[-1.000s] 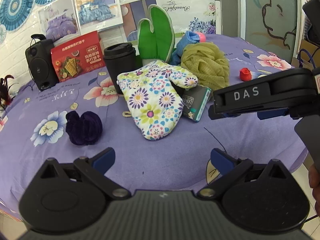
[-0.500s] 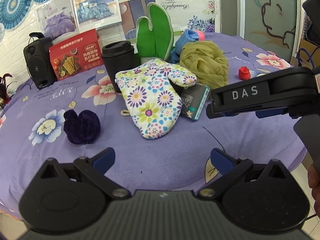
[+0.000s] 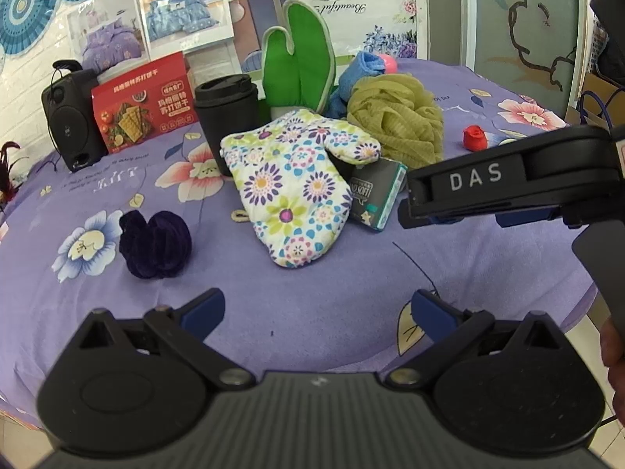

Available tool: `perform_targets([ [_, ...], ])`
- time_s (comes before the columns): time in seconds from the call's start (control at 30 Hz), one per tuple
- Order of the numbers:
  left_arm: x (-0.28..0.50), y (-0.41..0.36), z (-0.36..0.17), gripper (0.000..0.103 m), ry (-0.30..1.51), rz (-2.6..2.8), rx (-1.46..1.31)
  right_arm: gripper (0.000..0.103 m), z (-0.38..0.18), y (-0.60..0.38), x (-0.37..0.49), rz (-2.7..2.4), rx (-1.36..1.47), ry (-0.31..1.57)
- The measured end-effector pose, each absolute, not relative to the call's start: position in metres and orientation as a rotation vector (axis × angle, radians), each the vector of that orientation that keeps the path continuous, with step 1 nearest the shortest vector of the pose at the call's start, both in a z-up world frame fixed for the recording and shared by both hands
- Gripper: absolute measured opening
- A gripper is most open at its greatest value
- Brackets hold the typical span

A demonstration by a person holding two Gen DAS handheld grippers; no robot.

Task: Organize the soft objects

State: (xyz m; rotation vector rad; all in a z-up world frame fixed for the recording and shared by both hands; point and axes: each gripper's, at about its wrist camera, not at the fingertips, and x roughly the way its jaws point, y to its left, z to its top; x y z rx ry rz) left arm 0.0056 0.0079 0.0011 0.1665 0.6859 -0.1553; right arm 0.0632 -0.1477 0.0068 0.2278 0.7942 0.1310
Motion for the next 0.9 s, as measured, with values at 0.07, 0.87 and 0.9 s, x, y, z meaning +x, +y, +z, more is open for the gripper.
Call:
perform_targets([
  [0.07, 0.006, 0.008, 0.001, 0.101, 0.686, -0.158, 0.166, 0.075, 0.007, -0.147, 0.063, 0.131, 0.228, 0.794],
  [0.87, 0.013, 0.019, 0.010, 0.101, 0.652, -0.155, 0.120, 0.075, 0.014, -0.156, 0.062, 0.124, 0.255, 0.724],
  [0.9, 0.011, 0.019, 0.011, 0.101, 0.647, -0.161, 0.118, 0.075, 0.016, -0.156, 0.060, 0.121, 0.254, 0.701],
])
